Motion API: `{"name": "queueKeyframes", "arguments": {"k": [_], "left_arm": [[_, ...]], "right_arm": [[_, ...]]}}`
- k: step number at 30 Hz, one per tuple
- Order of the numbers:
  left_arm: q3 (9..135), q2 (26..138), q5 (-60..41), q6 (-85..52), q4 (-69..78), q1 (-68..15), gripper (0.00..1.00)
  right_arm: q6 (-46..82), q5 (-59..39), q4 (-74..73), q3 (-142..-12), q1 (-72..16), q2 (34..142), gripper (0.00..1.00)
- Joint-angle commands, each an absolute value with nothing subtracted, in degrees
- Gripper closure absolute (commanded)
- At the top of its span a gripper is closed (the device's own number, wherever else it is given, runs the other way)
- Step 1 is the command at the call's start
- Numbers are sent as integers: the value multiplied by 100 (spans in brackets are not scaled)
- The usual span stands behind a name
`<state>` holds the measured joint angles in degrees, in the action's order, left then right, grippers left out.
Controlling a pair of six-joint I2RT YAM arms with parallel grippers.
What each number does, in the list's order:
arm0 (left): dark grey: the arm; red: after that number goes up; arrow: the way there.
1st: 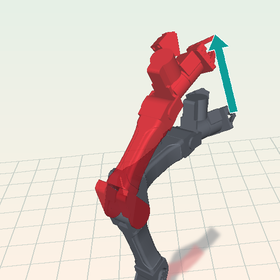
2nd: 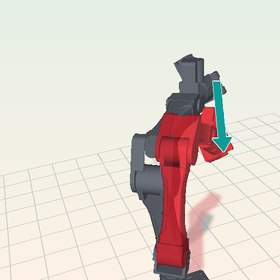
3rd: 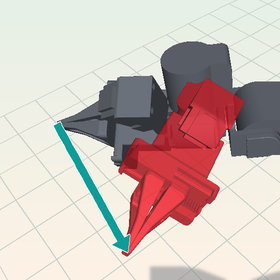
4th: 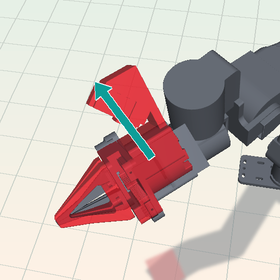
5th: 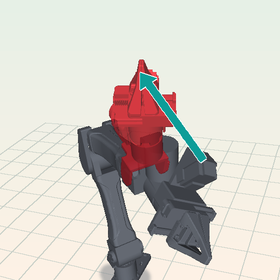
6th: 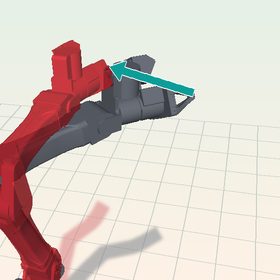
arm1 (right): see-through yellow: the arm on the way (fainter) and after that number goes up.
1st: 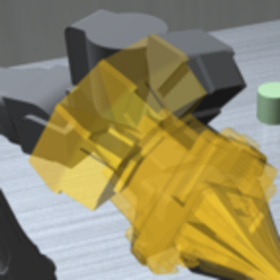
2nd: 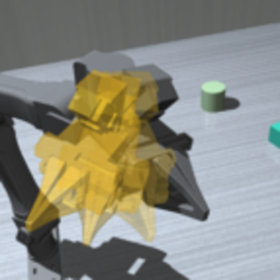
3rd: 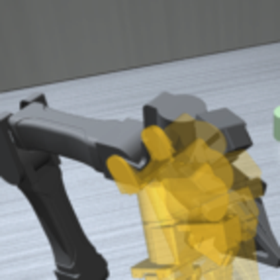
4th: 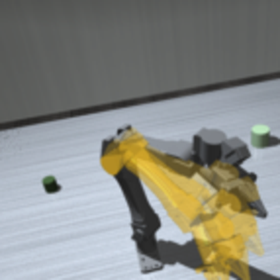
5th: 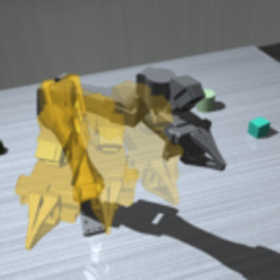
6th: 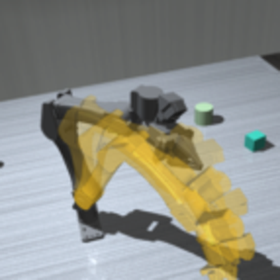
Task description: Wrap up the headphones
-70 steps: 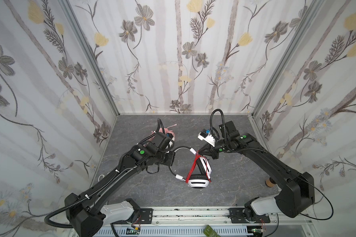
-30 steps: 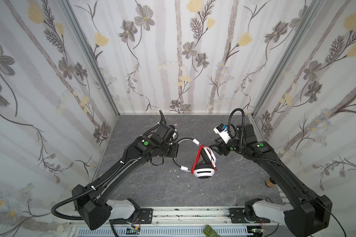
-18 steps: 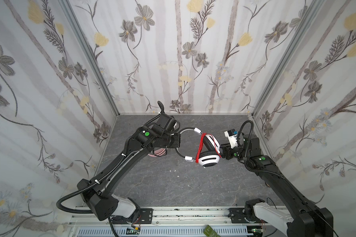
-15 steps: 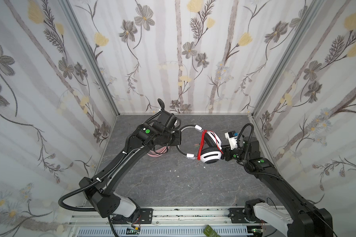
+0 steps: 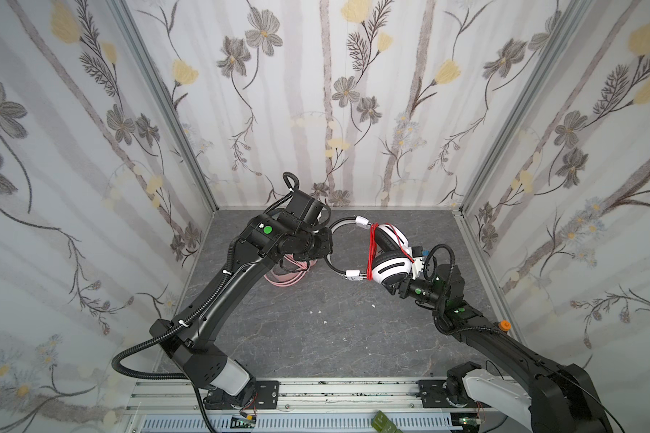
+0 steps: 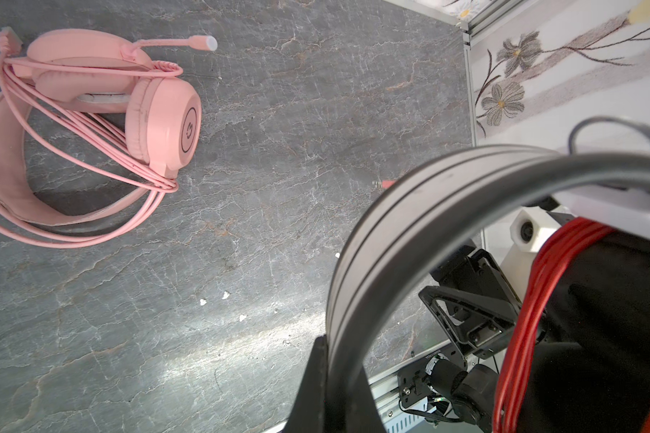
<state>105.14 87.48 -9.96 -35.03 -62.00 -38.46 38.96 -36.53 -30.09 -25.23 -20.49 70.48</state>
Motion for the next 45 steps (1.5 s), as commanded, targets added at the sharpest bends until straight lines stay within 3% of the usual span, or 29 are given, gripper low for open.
{"name": "queueKeyframes", "arguments": {"k": [1, 19, 21, 26, 29, 34, 40, 45], "left_arm": [[10616, 8754, -1182, -3757, -6082, -3837, 100], [10681, 8792, -1408, -3850, -5931, -3823, 100], [10670, 8758, -1435, -3841, -5872, -3823, 100], [10661, 8728, -1460, -3806, -5818, -3814, 100], [10661, 8736, -1493, -3806, -5827, -3797, 100], [10661, 8728, -1492, -3798, -5845, -3764, 100], [10665, 8728, -1494, -3866, -5745, -3659, 100], [10532, 8685, -1677, -4052, -5433, -3495, 100]], "right_arm": [[4412, -3306, -4048, -2498, -2074, 7172, 25], [4676, -2566, -5609, -3147, -2531, 8825, 28], [4697, -2609, -5744, -3297, -2531, 9056, 35], [4897, -2637, -6126, -3522, -2531, 9606, 70], [4983, -2645, -6236, -3574, -2531, 9731, 81], [4981, -2707, -6180, -3526, -2531, 9709, 91], [4851, -2713, -5858, -3374, -2555, 9468, 92], [4174, -2935, -4431, -3609, -2718, 9193, 90]]}}
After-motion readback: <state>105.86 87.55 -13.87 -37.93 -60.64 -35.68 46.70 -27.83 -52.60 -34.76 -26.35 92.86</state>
